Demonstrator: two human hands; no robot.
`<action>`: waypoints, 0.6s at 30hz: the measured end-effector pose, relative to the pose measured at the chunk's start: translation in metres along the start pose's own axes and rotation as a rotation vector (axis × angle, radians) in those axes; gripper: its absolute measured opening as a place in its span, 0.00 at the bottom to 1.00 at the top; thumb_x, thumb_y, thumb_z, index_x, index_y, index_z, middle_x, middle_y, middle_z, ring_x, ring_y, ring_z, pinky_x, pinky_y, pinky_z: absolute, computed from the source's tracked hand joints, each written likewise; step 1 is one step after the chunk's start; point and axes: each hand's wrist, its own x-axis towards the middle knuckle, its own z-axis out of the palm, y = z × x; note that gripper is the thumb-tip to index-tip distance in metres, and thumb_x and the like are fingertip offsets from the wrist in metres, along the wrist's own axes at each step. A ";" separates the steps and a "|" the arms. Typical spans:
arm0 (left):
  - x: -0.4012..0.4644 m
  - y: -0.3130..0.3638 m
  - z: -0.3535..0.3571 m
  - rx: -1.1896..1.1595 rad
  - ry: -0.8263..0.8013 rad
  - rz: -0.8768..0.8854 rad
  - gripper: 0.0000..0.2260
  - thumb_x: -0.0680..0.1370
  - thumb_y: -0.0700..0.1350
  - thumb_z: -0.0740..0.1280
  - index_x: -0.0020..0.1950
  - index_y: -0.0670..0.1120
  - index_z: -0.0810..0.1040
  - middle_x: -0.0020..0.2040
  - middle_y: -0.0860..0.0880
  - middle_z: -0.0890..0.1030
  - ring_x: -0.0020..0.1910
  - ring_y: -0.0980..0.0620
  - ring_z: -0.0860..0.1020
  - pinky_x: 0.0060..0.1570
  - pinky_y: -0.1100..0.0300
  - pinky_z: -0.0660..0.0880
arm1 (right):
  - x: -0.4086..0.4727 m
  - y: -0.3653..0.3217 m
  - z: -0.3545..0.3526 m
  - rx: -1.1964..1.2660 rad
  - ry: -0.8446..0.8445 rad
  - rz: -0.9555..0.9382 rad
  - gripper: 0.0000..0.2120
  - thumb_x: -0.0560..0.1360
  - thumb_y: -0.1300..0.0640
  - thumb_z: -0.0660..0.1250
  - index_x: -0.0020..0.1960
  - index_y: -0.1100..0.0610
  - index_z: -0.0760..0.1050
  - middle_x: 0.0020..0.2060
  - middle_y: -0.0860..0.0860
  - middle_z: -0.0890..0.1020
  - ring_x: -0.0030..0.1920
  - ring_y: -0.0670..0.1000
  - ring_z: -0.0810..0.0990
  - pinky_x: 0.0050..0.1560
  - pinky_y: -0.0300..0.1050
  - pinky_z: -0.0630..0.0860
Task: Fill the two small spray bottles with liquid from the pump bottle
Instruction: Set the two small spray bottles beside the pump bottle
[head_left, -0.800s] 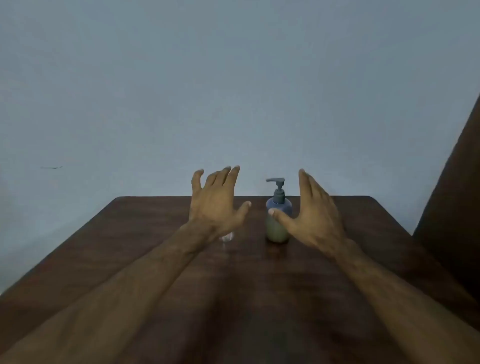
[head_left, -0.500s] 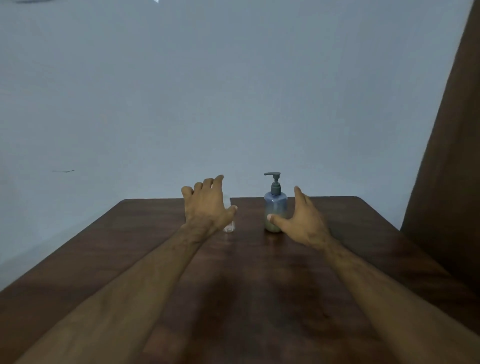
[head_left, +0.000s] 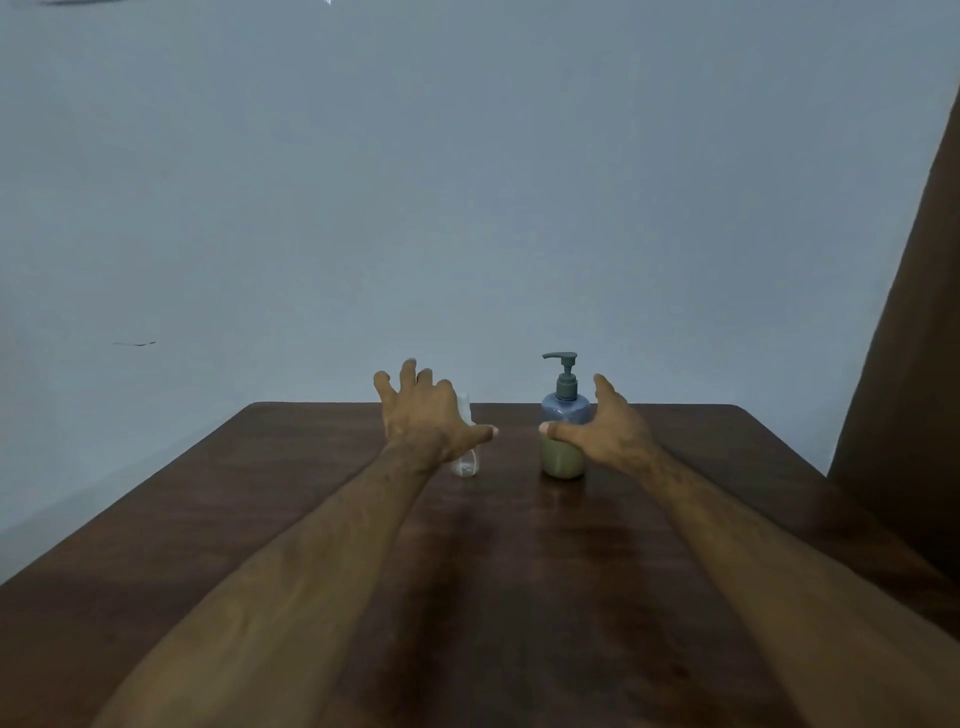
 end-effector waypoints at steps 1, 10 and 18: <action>0.001 0.001 0.002 0.017 0.010 0.002 0.38 0.66 0.78 0.62 0.62 0.51 0.80 0.74 0.47 0.70 0.80 0.45 0.55 0.71 0.37 0.50 | 0.003 0.001 0.003 0.004 -0.011 0.004 0.52 0.72 0.42 0.78 0.83 0.58 0.51 0.81 0.55 0.62 0.77 0.57 0.66 0.72 0.51 0.67; -0.002 -0.001 0.016 -0.018 -0.009 0.003 0.27 0.71 0.72 0.65 0.57 0.54 0.84 0.79 0.48 0.64 0.81 0.47 0.52 0.72 0.36 0.49 | 0.002 0.009 0.015 0.033 0.058 0.004 0.37 0.73 0.47 0.78 0.76 0.55 0.66 0.69 0.53 0.77 0.64 0.55 0.77 0.60 0.47 0.75; -0.050 0.010 0.008 -0.062 0.137 0.159 0.24 0.70 0.70 0.64 0.48 0.52 0.84 0.58 0.51 0.79 0.65 0.50 0.71 0.70 0.45 0.54 | -0.043 0.006 0.005 -0.048 0.056 -0.015 0.34 0.73 0.44 0.77 0.74 0.53 0.70 0.66 0.52 0.80 0.62 0.55 0.79 0.57 0.46 0.75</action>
